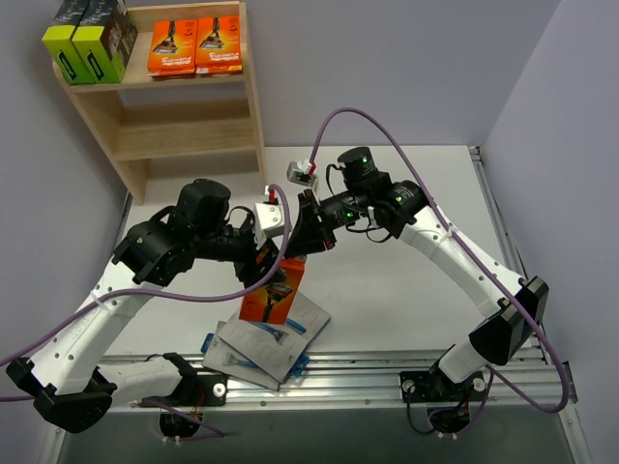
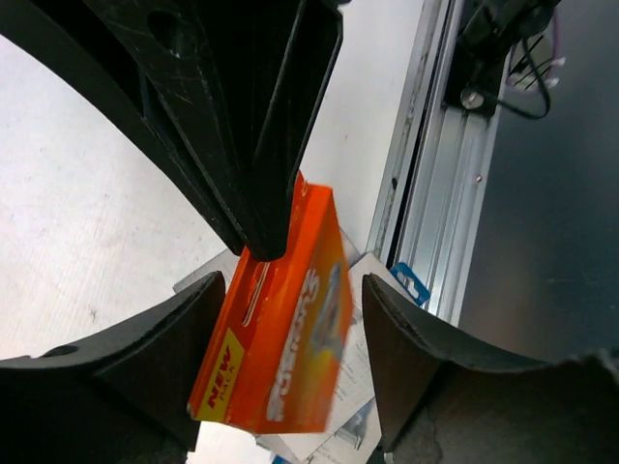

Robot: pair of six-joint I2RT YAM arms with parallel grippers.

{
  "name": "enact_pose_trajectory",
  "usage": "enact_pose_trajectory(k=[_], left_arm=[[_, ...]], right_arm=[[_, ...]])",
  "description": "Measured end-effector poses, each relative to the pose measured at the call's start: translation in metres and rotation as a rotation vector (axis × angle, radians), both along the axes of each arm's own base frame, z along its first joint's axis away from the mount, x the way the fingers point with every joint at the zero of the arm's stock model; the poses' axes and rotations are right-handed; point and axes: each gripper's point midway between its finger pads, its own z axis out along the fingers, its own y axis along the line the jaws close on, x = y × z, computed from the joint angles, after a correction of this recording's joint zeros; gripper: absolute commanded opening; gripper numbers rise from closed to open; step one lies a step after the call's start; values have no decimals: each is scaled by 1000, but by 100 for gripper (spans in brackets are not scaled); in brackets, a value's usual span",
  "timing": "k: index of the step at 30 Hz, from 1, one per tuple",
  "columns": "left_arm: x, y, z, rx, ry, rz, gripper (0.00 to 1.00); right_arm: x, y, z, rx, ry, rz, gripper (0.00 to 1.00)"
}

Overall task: Place and organize the shaving razors onto the shelf
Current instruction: Pass the shaving razor from the right arm to the left

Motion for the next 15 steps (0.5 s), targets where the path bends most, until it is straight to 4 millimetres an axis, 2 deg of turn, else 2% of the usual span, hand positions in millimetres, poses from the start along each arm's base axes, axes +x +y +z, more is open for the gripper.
enact_pose_trajectory(k=[2, 7, 11, 13, 14, 15], left_arm=[[0, 2, -7, 40, -4, 12, 60], [6, 10, -16, 104, -27, 50, 51], [8, 13, -25, 135, -31, 62, 34], [6, 12, -29, 142, -29, 49, 17], [5, 11, -29, 143, -28, 47, 5], [5, 11, -29, 143, -29, 47, 3]], right_arm=[[-1, -1, -2, -5, -2, 4, 0], [-2, -1, -3, -6, -13, 11, 0], [-1, -1, -4, -5, -25, 12, 0], [-1, -1, -4, -5, -33, 13, 0], [-1, -2, -5, -7, -32, 14, 0], [-1, -2, -5, -6, -34, 15, 0]])
